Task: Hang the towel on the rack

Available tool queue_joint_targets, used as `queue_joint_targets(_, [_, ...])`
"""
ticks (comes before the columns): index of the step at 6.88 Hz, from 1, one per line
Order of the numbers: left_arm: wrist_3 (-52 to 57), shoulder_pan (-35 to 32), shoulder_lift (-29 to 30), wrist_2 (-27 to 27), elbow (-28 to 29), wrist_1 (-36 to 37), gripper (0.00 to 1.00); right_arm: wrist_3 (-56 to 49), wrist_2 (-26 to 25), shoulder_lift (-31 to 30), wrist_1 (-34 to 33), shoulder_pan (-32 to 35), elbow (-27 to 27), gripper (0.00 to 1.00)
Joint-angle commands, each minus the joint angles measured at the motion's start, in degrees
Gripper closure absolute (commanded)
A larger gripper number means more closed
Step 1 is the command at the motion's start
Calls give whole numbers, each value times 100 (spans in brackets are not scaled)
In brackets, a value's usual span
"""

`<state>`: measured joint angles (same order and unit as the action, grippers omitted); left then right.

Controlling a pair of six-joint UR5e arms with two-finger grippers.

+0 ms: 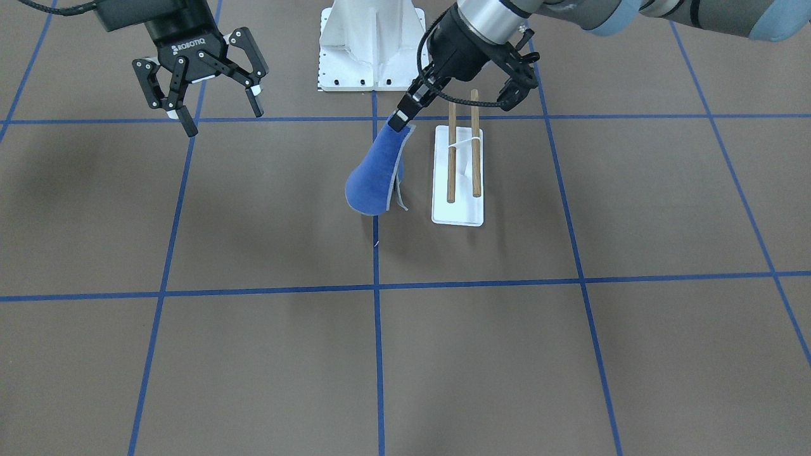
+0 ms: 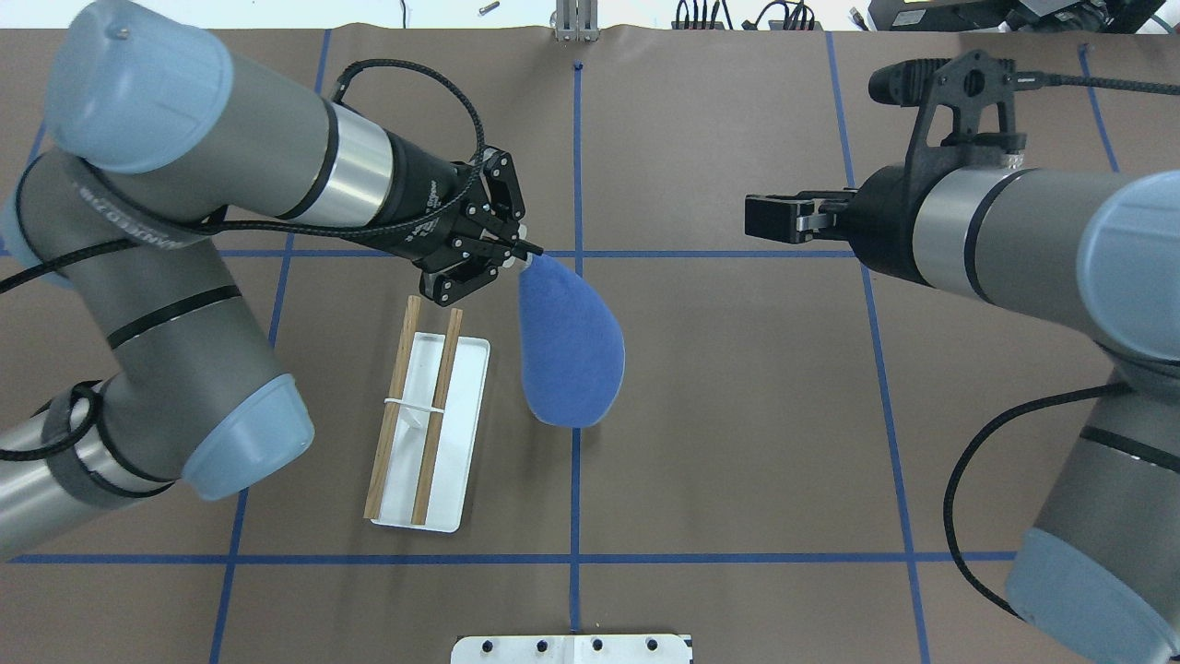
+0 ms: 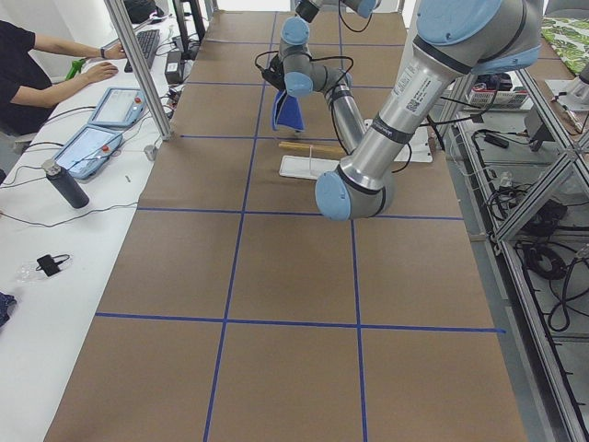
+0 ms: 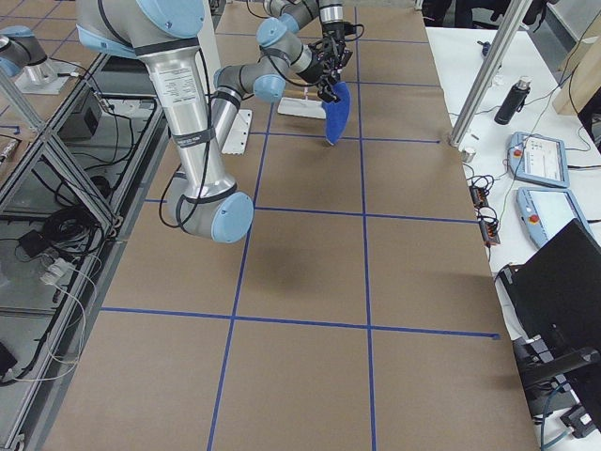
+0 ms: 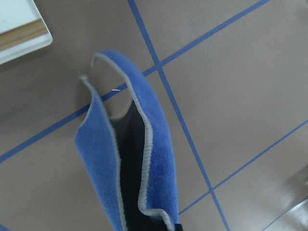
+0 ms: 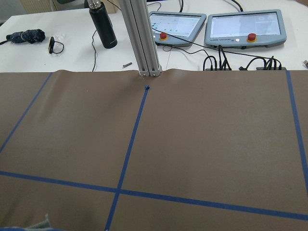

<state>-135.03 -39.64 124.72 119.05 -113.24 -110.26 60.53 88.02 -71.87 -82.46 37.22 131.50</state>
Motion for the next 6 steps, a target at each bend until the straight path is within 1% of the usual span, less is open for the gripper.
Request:
queue_joint_targets(1, [162,279,-499,56,-680,22,100,-111,522,-20,-77,434,-28,0])
queue_joint_targets(3, [310,553,-1087,65,-1181,13,100,-111,541,-3,-164,435,-37,0])
queue_joint_targets(4, [450,510,-1516,74,-1453,13,100,-111,541,-12,-165,435,-54,0])
queue_joint_targets(5, [739,292,-1860,344,-1551,13,100,-111,541,-20,-165,435,-54,0])
queue_joint_targets(6, [1133,-110,-2072,642,-1387,13,100,-111,541,-20,-182,435,-54,0])
